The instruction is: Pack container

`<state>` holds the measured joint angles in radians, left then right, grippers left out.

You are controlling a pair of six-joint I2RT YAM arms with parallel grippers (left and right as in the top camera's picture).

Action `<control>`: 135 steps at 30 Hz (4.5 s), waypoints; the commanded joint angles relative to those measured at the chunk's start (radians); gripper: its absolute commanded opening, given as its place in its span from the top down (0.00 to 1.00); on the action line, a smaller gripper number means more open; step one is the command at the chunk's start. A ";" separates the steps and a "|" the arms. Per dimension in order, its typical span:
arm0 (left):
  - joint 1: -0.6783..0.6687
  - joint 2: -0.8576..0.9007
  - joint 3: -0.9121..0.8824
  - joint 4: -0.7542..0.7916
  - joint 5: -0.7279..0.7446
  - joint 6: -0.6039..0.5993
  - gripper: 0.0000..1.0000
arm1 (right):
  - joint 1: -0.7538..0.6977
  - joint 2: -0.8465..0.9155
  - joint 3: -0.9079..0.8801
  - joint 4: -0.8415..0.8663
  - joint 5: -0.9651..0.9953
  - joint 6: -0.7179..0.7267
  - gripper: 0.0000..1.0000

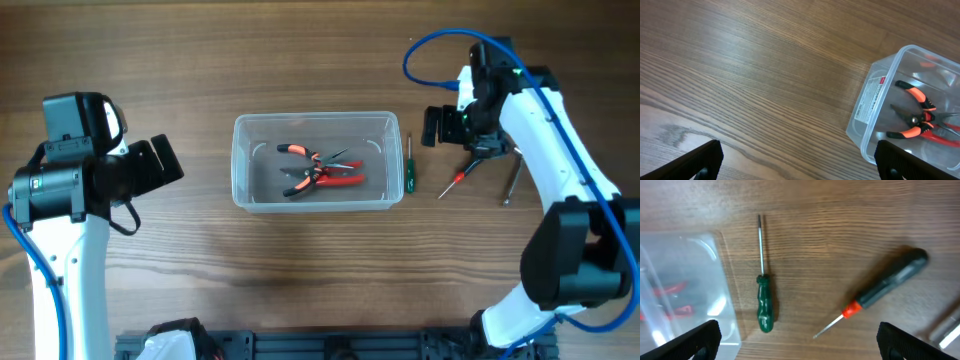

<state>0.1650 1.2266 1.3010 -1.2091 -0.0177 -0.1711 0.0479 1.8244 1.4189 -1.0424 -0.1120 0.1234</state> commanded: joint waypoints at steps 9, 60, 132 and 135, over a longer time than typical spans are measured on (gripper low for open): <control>0.005 0.004 0.008 0.000 0.002 -0.017 0.00 | 0.022 0.090 -0.115 0.094 -0.047 -0.080 0.00; 0.005 0.004 0.008 0.000 0.002 -0.017 0.00 | 0.114 0.200 -0.171 0.203 0.044 -0.037 0.00; 0.005 0.004 0.008 -0.001 0.001 -0.017 0.00 | 0.116 0.208 -0.161 0.168 0.103 0.014 0.96; 0.005 0.004 0.008 -0.001 0.002 -0.017 0.00 | 0.116 0.185 -0.128 0.145 0.104 0.006 0.96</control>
<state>0.1650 1.2266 1.3010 -1.2095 -0.0177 -0.1711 0.1566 1.9808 1.2675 -0.8696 0.0185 0.1452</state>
